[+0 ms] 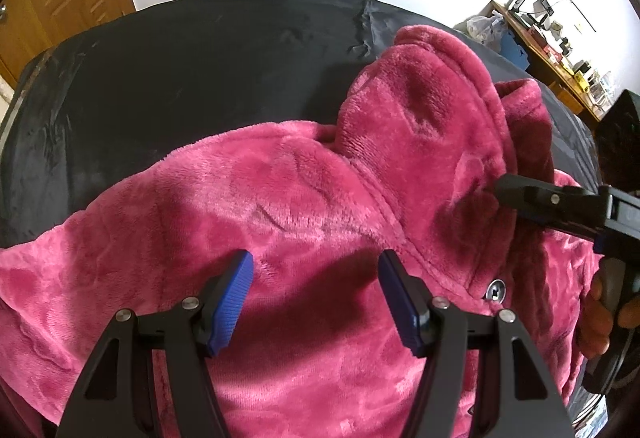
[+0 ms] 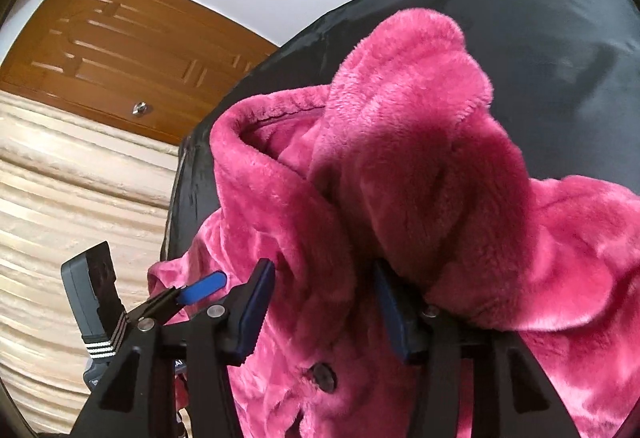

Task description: Fold clothes

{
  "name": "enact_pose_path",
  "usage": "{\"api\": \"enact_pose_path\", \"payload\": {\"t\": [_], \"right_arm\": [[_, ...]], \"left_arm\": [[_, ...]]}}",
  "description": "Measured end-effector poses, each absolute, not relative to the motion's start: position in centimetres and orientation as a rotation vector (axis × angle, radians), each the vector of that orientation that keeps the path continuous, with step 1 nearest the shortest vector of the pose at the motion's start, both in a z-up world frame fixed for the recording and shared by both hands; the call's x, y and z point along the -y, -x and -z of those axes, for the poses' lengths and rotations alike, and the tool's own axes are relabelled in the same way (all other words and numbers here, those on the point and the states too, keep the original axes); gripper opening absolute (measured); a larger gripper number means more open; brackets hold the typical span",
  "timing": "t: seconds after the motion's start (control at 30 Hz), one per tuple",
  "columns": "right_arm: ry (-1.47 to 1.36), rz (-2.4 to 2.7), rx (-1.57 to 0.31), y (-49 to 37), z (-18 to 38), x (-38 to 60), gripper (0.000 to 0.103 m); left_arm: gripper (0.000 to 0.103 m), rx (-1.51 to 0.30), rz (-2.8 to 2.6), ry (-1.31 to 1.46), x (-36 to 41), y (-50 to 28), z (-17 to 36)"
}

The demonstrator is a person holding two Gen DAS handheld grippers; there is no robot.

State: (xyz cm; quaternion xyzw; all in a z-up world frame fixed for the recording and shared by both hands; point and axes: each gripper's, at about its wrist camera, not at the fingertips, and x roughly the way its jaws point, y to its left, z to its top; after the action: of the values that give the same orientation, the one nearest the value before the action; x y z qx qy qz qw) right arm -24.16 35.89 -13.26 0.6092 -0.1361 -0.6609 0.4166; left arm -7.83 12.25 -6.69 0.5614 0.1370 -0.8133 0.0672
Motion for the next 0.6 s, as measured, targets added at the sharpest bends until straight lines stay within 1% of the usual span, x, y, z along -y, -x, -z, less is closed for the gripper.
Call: {"api": "enact_pose_path", "payload": {"t": [0.03, 0.07, 0.1, 0.17, 0.23, 0.33, 0.4, 0.5, 0.6], "right_arm": [[-1.516, 1.649, 0.336, 24.1, 13.0, -35.7, 0.047], [-1.5, 1.64, 0.328, 23.9, 12.7, -35.6, 0.04], [-1.49, 1.652, 0.302, 23.8, 12.4, -35.4, 0.024], [-1.463, 1.697, 0.236, 23.6, 11.5, -34.8, 0.019], [-1.408, 1.751, 0.166, 23.3, 10.1, -34.3, 0.016], [-1.306, 1.843, 0.06, 23.2, 7.3, -34.6, 0.015], [-1.267, 1.89, -0.017, 23.2, 6.5, -34.3, 0.015], [-1.278, 1.926, -0.093, 23.1, 7.2, -33.5, 0.015], [-1.328, 1.935, -0.117, 23.4, 9.1, -33.2, 0.015]], "left_arm": [[0.069, -0.414, 2.451, -1.69, -12.3, 8.0, 6.7], [0.069, -0.417, 2.451, -1.686, -12.4, 8.1, 6.6], [0.069, -0.419, 2.451, -1.683, -12.5, 8.3, 6.5], [0.069, -0.424, 2.451, -1.676, -12.6, 8.6, 6.4], [0.069, -0.432, 2.456, -1.665, -12.7, 8.8, 6.1], [0.069, -0.465, 2.493, -1.631, -13.0, 8.5, 5.0], [0.069, -0.477, 2.519, -1.627, -13.6, 8.4, 4.6], [0.069, -0.451, 2.563, -1.657, -15.4, 8.5, 4.6], [0.069, -0.364, 2.581, -1.694, -16.6, 8.9, 5.4]]}}
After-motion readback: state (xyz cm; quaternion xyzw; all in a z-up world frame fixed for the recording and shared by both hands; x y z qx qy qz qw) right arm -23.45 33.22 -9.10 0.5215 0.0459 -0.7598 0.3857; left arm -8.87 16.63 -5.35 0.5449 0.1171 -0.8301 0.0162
